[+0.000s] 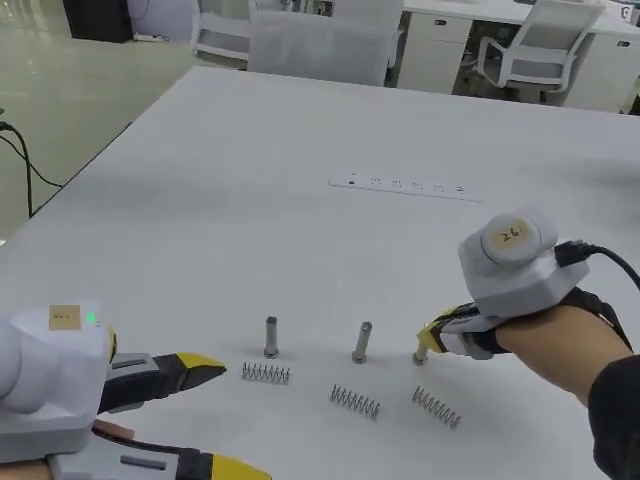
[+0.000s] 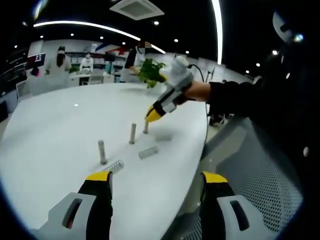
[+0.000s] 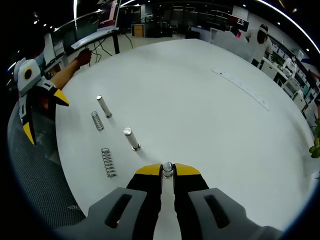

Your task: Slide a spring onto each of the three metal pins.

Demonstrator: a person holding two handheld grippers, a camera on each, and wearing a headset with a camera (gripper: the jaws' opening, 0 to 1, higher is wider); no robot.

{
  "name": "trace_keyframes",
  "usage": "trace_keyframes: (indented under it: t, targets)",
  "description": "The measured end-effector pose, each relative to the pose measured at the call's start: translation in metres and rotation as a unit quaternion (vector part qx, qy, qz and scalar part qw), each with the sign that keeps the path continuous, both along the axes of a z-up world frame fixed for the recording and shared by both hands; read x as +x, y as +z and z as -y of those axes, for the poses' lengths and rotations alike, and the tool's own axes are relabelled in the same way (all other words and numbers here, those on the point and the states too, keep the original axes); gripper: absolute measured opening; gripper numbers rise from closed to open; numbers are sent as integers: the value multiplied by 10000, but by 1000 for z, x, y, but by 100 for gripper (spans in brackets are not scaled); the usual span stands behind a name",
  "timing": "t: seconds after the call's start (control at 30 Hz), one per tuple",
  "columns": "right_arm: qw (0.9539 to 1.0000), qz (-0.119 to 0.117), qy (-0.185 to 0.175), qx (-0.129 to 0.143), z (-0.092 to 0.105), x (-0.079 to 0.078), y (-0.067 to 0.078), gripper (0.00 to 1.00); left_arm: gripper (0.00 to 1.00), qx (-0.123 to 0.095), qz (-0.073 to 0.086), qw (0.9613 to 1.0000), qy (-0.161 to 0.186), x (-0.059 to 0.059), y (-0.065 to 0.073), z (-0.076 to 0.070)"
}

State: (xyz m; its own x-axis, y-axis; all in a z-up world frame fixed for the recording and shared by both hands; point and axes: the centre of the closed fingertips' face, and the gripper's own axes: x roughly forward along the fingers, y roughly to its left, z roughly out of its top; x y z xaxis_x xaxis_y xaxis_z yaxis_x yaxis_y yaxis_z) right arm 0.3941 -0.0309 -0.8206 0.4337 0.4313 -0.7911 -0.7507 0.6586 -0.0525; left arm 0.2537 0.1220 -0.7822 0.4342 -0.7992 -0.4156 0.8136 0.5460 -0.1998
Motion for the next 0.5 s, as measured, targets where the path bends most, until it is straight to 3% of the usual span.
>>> trace_keyframes:
  t: [0.5]
  targets:
    - [10000,8,79,-15,1,-2,-2,5,67,15,7,10000,3,0,-1,-1]
